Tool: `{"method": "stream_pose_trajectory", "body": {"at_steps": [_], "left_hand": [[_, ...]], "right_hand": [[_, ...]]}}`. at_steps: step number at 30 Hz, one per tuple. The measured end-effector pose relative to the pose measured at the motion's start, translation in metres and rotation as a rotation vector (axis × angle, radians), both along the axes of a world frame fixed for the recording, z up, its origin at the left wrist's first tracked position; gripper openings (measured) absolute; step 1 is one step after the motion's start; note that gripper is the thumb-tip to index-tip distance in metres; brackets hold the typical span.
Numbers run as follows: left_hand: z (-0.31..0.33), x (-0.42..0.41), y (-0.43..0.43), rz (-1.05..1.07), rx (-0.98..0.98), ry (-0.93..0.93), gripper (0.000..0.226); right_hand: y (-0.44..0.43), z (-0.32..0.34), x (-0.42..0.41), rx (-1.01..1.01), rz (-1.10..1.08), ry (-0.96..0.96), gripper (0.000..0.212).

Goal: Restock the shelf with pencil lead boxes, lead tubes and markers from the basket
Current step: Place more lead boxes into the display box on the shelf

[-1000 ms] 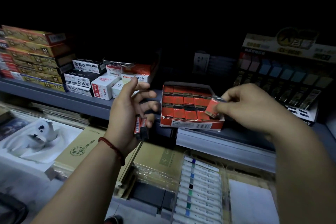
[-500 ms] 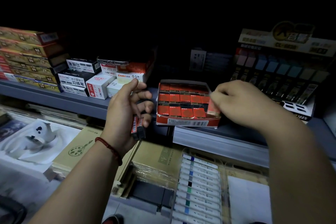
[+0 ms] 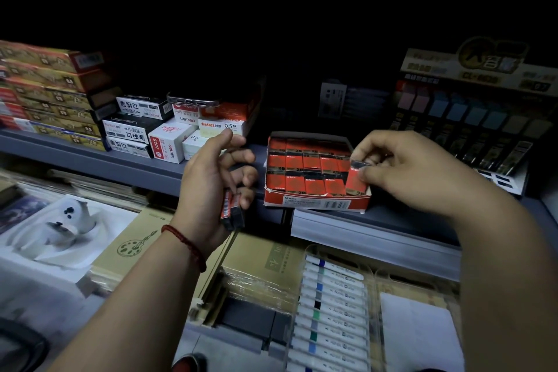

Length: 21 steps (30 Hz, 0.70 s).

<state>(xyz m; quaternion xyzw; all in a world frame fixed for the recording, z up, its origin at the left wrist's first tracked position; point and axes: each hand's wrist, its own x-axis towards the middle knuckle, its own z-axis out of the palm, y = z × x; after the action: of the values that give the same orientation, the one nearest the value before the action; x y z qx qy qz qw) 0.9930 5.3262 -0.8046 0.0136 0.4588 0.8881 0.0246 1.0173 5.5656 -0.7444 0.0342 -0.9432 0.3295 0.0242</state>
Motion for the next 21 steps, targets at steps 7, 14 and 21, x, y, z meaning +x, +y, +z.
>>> {"method": "stream_pose_trajectory", "body": {"at_steps": [7, 14, 21], "left_hand": [[-0.001, -0.002, 0.002, 0.009, 0.042, -0.021, 0.022], [-0.001, -0.006, 0.005, 0.091, 0.218, -0.113, 0.027], [0.004, -0.006, 0.014, 0.307, 0.164, -0.224, 0.040]], "right_hand": [[-0.002, 0.000, -0.001, 0.063, -0.007, -0.008, 0.012], [-0.022, -0.004, -0.002, 0.092, -0.014, 0.215, 0.013], [-0.100, -0.019, 0.009, -0.094, 0.405, 0.247, 0.034]]}}
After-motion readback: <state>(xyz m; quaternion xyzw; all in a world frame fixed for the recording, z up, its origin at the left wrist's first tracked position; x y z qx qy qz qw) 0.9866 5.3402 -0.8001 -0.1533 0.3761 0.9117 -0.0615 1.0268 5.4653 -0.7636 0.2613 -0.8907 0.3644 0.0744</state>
